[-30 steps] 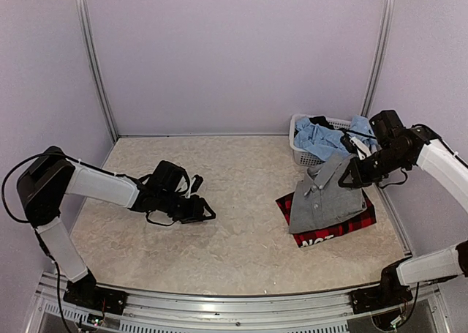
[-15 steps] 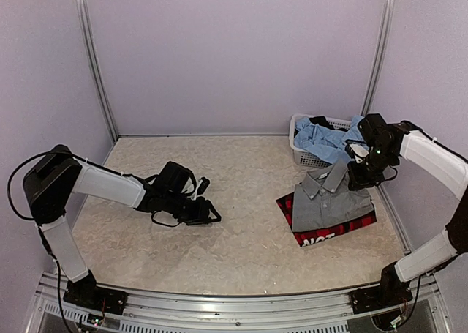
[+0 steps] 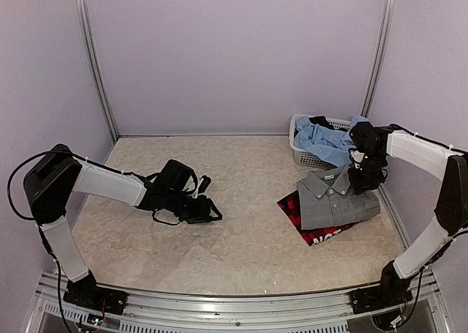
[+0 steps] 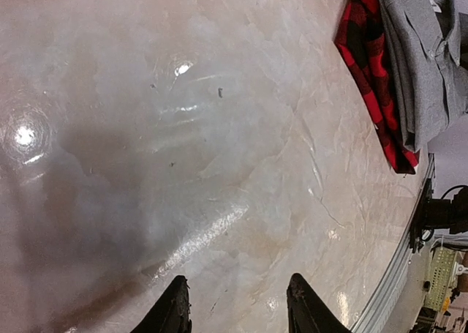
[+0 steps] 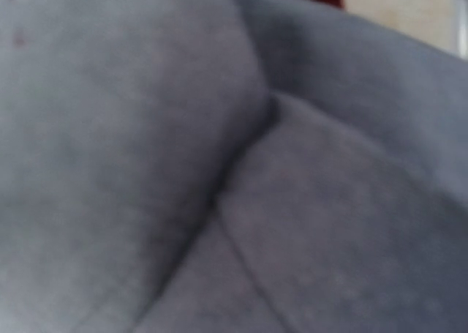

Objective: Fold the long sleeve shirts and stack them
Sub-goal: Place the square-folded shirt on the square-folded shirt, then reset both arms

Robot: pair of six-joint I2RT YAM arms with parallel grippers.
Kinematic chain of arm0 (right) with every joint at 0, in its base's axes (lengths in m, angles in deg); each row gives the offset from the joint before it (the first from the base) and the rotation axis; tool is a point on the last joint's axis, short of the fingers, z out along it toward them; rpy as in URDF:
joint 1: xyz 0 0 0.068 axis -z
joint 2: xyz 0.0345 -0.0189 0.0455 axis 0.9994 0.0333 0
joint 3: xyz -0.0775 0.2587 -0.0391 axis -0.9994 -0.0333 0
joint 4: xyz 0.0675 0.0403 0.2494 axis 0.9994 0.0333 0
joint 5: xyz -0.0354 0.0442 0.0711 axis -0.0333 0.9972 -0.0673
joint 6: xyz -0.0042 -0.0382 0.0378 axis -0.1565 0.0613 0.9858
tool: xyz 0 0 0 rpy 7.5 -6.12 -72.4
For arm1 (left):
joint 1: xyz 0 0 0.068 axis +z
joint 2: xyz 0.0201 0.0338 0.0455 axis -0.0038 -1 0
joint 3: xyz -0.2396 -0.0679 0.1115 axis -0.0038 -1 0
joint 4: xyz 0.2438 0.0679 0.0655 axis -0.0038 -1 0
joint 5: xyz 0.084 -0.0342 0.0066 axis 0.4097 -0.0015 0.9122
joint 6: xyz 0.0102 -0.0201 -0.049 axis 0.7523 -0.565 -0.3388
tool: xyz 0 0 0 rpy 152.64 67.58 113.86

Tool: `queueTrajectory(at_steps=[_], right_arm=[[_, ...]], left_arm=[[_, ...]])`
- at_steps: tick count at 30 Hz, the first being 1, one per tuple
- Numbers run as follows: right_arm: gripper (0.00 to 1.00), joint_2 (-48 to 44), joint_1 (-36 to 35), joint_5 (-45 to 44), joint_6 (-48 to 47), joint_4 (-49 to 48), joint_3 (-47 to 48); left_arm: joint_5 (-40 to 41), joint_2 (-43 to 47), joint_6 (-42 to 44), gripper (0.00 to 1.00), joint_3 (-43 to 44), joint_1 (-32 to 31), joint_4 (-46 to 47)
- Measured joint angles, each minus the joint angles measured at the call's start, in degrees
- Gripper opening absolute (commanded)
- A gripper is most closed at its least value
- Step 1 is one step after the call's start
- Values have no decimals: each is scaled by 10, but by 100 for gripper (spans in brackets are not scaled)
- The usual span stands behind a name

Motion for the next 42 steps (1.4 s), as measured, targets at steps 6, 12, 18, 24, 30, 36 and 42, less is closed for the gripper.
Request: queueTrajectory(at_steps=[6,12,18,24,30,36,42], right_arm=[[44,3,1,-41,13,-15,0],[56,9,1,-83,36,-28,0],[86,8,1,-122,61,-27,0],[99,-25,2,-132,68,-36,-16],[99,-109,2,-70,34,-103,-56],[99,-193,2,7,7,-194,-108],[99,-243,2,68,-2,-291,-155]], left_arm=[[0,-1,0,42,9,-6,-3],[1,-2,0,44,19,-15,-5],[45,1,-1,54,19,-17,-10],[183,72,15,69,19,-24,-54],[330,176,30,90,17,-26,-77],[436,247,30,99,3,-15,-89],[444,280,17,99,-14,58,-87]])
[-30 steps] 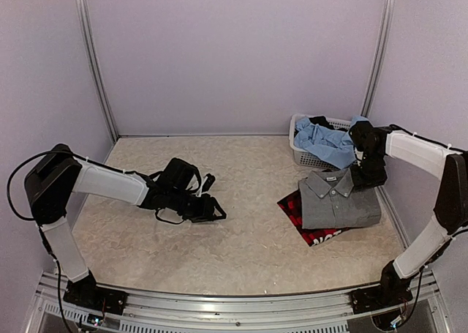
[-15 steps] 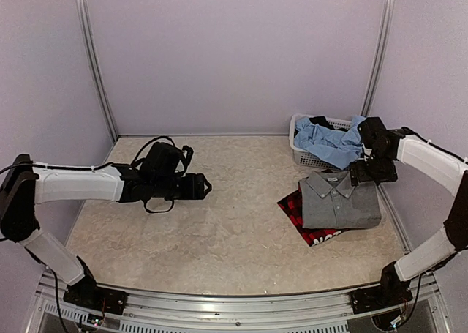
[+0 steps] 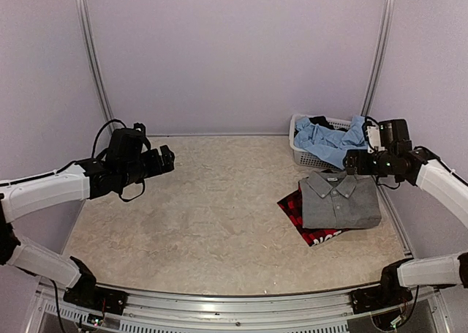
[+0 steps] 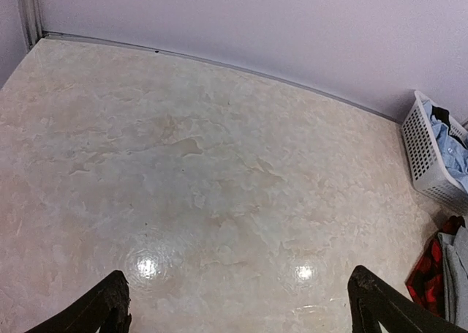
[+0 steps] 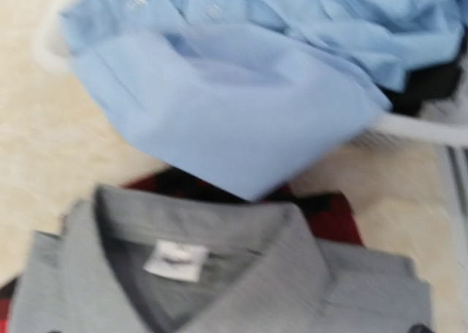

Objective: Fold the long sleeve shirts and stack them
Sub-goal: Reset both arms

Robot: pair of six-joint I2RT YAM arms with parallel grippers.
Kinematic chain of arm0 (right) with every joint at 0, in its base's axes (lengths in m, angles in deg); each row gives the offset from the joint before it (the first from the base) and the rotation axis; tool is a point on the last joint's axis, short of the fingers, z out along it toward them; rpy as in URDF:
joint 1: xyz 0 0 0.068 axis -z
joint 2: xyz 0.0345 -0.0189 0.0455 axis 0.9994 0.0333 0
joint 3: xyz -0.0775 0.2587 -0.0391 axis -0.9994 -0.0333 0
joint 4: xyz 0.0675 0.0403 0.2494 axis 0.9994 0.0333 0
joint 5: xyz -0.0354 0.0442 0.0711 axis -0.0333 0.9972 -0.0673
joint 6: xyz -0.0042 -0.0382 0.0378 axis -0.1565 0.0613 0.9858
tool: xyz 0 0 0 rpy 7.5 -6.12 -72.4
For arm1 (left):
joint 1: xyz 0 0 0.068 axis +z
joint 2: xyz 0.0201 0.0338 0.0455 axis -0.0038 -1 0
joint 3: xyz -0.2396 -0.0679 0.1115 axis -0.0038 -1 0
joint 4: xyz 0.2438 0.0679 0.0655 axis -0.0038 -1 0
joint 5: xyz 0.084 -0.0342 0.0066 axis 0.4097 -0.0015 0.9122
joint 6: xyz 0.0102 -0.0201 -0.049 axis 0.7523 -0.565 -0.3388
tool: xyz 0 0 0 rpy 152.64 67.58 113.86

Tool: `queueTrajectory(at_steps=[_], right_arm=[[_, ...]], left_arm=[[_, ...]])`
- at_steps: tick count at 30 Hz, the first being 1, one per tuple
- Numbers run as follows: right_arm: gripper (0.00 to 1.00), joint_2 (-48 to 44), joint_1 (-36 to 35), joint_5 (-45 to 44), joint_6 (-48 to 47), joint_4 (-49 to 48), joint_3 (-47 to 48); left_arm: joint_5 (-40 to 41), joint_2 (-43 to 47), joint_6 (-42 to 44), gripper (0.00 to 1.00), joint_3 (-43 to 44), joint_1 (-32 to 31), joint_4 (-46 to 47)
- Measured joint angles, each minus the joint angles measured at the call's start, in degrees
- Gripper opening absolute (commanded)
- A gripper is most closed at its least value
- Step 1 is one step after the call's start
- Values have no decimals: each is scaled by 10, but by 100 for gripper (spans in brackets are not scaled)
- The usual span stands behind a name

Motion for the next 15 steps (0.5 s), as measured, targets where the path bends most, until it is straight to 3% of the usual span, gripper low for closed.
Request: queueTrajectory(at_steps=[5,15], right_arm=[[100,-2,0,21,-1,-45,-15],[100,-57,0,32,-11,-95,-30]], left_arm=[[-14,44,-15,99,-49,55,18],[-9,191,40,99,-101,60,82]])
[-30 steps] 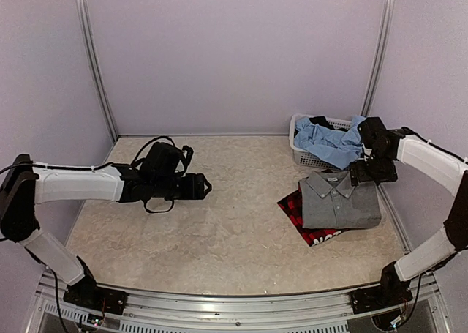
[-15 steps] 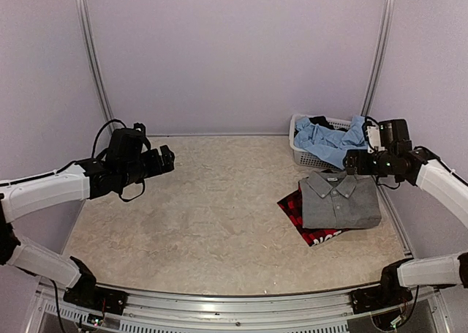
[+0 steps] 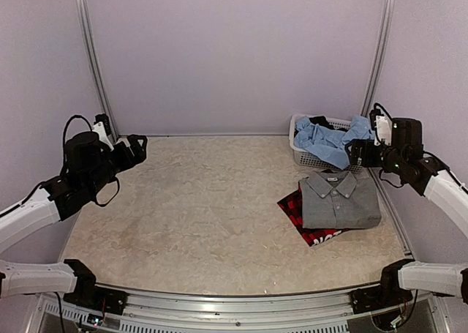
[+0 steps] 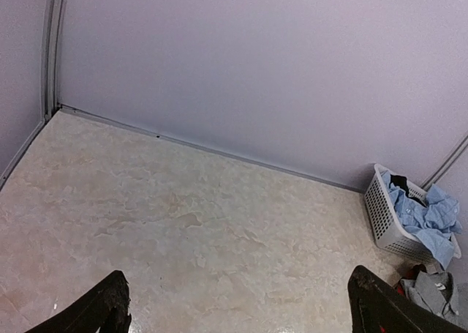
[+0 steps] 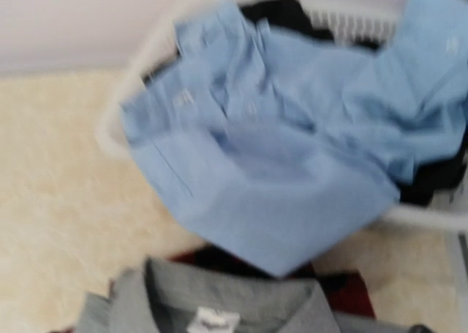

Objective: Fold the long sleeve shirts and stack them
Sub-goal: Reset both arms

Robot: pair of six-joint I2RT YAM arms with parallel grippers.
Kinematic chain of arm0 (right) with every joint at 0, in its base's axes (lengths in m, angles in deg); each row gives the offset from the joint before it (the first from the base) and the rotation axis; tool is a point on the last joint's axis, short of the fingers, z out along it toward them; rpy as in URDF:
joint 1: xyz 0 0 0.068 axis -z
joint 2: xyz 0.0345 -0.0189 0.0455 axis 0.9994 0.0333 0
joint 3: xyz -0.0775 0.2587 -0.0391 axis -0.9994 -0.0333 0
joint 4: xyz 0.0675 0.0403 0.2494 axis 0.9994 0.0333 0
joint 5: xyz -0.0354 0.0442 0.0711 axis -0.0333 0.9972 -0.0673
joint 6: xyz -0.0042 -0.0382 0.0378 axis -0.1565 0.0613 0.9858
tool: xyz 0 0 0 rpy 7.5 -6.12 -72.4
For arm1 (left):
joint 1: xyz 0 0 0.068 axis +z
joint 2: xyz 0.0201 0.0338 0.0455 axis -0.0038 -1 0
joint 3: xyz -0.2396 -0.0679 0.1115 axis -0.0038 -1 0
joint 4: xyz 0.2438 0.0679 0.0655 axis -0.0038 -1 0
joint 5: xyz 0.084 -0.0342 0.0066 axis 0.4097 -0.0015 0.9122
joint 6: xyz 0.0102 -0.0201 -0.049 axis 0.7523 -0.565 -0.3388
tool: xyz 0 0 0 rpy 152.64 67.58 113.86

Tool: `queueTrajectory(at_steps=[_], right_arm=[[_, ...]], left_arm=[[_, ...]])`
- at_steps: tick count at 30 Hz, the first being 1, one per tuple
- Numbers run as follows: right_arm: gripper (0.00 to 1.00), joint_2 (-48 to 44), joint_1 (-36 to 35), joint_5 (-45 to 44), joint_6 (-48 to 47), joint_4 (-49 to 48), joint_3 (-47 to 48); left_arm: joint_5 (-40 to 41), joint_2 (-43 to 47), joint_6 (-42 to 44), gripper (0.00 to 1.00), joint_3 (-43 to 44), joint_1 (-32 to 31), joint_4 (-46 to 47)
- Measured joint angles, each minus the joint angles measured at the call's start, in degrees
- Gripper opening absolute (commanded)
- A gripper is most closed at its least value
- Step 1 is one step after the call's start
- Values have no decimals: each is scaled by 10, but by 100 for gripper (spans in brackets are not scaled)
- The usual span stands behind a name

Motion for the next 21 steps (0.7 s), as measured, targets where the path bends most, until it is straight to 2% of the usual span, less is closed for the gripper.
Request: queueTrajectory(at_steps=[10,21], right_arm=[[100,-82,0,18,-18,-54,-44],[99,-85,0,19,-20,-64,-51]], left_arm=[[34,53,58,99,-13,0,28],[54,91,83,99,-25,0,42]])
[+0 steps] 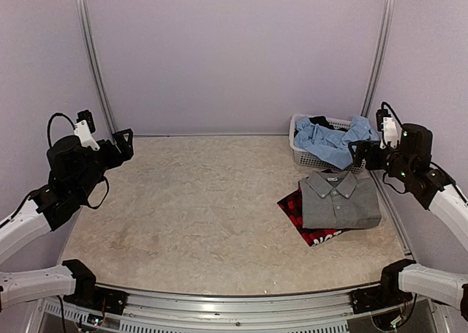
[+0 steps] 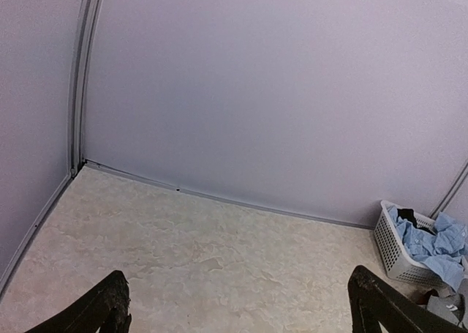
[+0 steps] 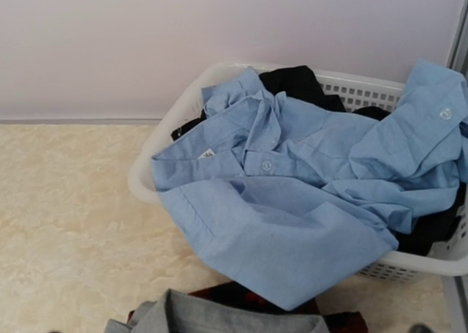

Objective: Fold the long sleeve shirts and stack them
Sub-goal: Reset both arms

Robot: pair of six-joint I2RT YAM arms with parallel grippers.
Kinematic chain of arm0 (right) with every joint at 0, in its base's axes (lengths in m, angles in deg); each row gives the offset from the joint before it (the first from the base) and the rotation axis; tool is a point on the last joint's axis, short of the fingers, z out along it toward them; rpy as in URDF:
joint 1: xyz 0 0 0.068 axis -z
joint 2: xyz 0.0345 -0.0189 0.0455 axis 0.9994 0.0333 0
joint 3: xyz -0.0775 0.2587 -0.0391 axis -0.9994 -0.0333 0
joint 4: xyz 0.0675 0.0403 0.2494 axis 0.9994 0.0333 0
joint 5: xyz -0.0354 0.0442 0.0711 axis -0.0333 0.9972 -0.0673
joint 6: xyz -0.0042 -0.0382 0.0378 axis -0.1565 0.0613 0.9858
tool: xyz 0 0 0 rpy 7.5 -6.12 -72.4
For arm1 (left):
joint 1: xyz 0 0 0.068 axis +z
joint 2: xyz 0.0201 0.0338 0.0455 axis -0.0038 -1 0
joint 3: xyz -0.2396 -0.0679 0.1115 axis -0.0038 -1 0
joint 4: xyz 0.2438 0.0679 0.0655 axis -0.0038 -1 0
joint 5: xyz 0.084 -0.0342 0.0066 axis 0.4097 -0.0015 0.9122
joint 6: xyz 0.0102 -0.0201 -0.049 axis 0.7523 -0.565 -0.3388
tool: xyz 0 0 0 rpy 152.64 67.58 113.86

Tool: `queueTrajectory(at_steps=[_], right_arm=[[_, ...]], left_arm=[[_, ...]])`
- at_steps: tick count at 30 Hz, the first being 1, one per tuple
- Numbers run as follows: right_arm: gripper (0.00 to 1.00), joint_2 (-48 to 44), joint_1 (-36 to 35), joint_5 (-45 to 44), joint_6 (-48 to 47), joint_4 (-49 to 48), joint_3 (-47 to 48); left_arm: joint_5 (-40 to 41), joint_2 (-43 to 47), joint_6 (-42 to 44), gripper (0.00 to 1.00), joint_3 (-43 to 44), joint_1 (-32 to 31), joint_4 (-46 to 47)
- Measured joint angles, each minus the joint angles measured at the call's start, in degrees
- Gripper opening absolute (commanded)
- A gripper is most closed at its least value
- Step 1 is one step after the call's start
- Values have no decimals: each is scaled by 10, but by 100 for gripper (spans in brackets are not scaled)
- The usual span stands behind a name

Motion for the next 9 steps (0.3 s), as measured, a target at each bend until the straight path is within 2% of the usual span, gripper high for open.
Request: queueTrajectory(at_steps=[9], right_arm=[[99,0,0,0,0,0,0]], left_arm=[[2,-5,1,99,0,0,0]])
